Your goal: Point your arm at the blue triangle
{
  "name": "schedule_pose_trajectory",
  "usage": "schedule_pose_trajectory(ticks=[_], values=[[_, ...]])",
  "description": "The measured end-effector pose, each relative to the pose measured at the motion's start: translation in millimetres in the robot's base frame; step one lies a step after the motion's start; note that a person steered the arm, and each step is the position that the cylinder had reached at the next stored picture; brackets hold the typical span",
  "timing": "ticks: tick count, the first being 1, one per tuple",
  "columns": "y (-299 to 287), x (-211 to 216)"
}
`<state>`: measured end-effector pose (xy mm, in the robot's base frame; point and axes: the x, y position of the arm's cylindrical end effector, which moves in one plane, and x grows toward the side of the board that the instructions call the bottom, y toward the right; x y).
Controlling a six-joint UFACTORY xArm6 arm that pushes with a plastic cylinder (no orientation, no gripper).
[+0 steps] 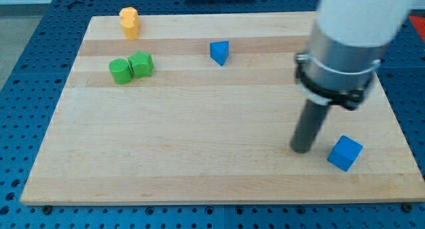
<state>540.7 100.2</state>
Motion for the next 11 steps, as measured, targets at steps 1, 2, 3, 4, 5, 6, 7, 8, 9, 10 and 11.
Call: schedule_pose_trajectory(ticks=[1,2,3,4,5,6,7,8,9,10,11], values=[[-61.1,-5.9],[-136.4,-23.2],[-194.4,-71.5],[-226.5,-122.8],[-227.8,-128.6],[-228.8,-128.6],[-237.5,-143.0],[-238.7,-153.7],[-230.1,-153.7],[-201.6,-154.0],[-195.3,-166.4]])
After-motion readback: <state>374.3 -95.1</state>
